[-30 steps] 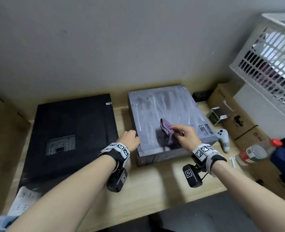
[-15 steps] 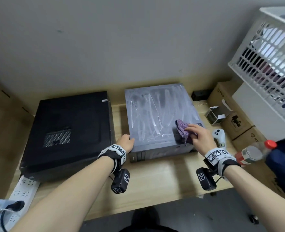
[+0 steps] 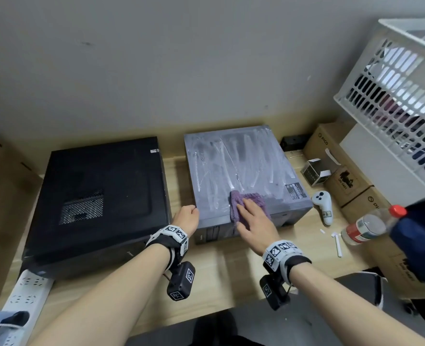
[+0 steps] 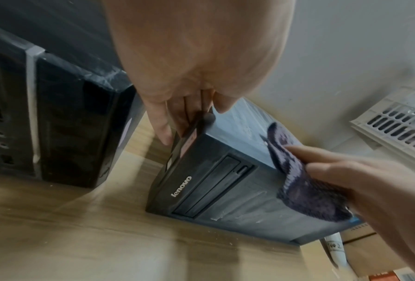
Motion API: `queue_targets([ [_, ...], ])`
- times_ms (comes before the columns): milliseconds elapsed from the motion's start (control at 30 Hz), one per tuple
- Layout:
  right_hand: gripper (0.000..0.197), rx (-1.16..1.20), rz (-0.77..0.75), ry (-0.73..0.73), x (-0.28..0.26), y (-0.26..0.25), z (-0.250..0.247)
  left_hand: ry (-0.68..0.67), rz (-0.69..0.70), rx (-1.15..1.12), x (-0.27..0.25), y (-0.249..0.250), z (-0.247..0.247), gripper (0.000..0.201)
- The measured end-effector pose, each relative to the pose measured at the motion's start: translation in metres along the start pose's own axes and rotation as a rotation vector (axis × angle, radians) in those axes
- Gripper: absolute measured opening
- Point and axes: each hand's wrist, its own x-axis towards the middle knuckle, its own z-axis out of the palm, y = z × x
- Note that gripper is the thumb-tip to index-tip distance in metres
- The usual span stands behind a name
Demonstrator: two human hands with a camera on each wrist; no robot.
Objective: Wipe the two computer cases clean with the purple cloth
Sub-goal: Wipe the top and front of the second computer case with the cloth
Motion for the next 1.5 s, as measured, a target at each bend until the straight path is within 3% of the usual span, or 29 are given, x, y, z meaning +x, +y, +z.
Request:
queue_targets([
  [267,0.060,-0.024,-0.153,-0.078,0.015,-0.060,0.022,0.022,0.083,0.015,0.008,-0.014,0.008,0.030],
  [533,0.056,-0.186,-0.327,-0.084,0.013,-0.038,0.016,0.088,0.062,0.033,-0.008,-0.007,0.010,0.036],
  [833,0.049,-0.167,-0.275,-0.065,0.010,0.049,-0.031,0.137,-0.001,0.042,-0.006,-0.006,0.017,0.039],
  [1033,0.054,-0.191,-0.147,-0.035,-0.006,0.134,-0.059,0.210,-0.021,0.064,-0.011,0.000,0.023,0.039],
  [1167,0.061,-0.218,-0.087,-0.024,-0.009,0.152,-0.064,0.206,-0.069,0.184,-0.007,0.009,0.021,0.032],
  [1267,0.067,-0.294,-0.028,-0.020,-0.007,0.134,-0.057,0.222,0.066,0.353,-0.012,0.028,0.029,0.038],
  [1400,0.071,-0.279,-0.042,-0.046,-0.005,0.103,-0.043,-0.016,0.497,0.704,-0.038,0.061,0.058,0.060],
  [1500,0.067,-0.253,-0.090,-0.076,-0.004,0.084,-0.032,-0.134,0.624,0.893,-0.048,0.070,0.077,0.064],
])
